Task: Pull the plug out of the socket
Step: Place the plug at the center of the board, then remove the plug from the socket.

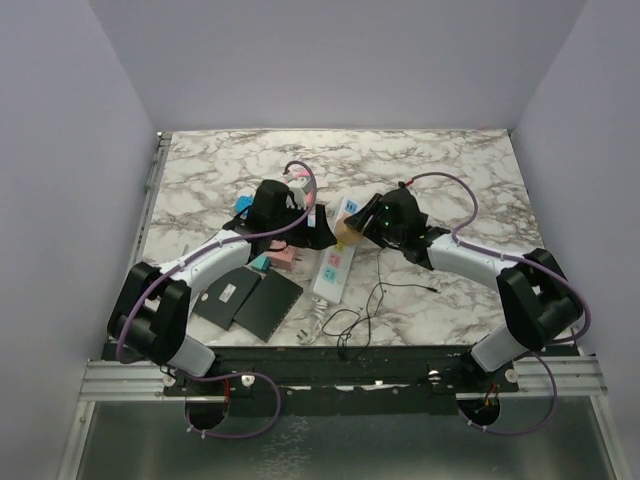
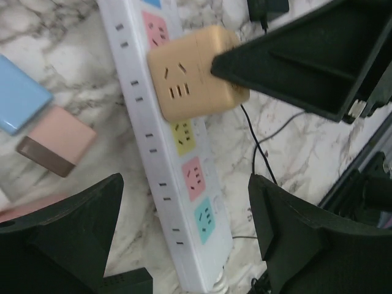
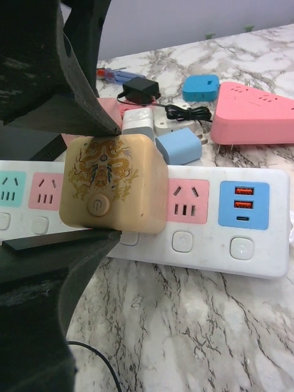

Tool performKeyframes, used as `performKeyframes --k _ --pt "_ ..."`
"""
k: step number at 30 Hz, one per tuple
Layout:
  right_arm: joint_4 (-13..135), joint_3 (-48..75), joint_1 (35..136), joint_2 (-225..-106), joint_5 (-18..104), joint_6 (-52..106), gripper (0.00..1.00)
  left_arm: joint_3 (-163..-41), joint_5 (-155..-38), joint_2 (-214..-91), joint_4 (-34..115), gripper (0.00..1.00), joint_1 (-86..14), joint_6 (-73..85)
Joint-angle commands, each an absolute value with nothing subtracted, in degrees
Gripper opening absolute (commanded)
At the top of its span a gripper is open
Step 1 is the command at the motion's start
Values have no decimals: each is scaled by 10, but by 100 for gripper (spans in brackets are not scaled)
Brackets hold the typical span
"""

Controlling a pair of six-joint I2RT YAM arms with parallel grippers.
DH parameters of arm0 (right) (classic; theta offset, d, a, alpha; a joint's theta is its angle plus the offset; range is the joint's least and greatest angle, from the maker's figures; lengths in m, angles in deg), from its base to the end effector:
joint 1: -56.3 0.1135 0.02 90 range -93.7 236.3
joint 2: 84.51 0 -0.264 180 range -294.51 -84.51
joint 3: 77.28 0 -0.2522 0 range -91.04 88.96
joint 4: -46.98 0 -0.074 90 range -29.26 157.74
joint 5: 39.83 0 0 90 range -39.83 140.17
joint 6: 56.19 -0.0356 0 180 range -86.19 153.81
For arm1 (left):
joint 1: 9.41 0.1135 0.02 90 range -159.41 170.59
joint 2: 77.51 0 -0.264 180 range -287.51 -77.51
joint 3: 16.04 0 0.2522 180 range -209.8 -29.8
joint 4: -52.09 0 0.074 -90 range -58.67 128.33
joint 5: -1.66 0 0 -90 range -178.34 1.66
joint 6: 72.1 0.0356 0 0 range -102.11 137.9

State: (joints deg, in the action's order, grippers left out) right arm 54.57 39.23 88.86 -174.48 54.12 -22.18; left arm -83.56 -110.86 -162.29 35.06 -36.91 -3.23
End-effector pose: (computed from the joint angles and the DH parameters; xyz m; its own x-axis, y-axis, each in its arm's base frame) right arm 0.2848 0.1789 0.2037 -0.6693 0.5538 -0.4953 0.1180 0.7374 0.6651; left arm 0.2821 -0.1622 0.2414 -0.7211 0.0000 -0.6929 0.4795 0.7218 -0.4991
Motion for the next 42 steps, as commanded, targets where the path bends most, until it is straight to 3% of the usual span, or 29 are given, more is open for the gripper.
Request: performKeyframes --k 1,15,23,35,37,42 --pt "575 415 882 -1732 552 -208 0 -807 -1194 -1637 363 86 -380 -46" --pt "583 418 879 -1722 560 -204 0 -787 -1200 -1703 381 79 -382 -98" --pt "580 424 877 -1720 560 -206 0 -788 -1206 -1729 381 63 -381 -114" --pt "574 423 878 -1720 559 -207 0 -769 -1267 -1757 462 52 -381 -167" --pt "574 423 878 -1720 559 -206 0 -766 -1273 -1756 474 47 -381 -174" --pt "584 417 878 -1720 561 -188 2 -765 -1273 -1753 478 23 -382 -173"
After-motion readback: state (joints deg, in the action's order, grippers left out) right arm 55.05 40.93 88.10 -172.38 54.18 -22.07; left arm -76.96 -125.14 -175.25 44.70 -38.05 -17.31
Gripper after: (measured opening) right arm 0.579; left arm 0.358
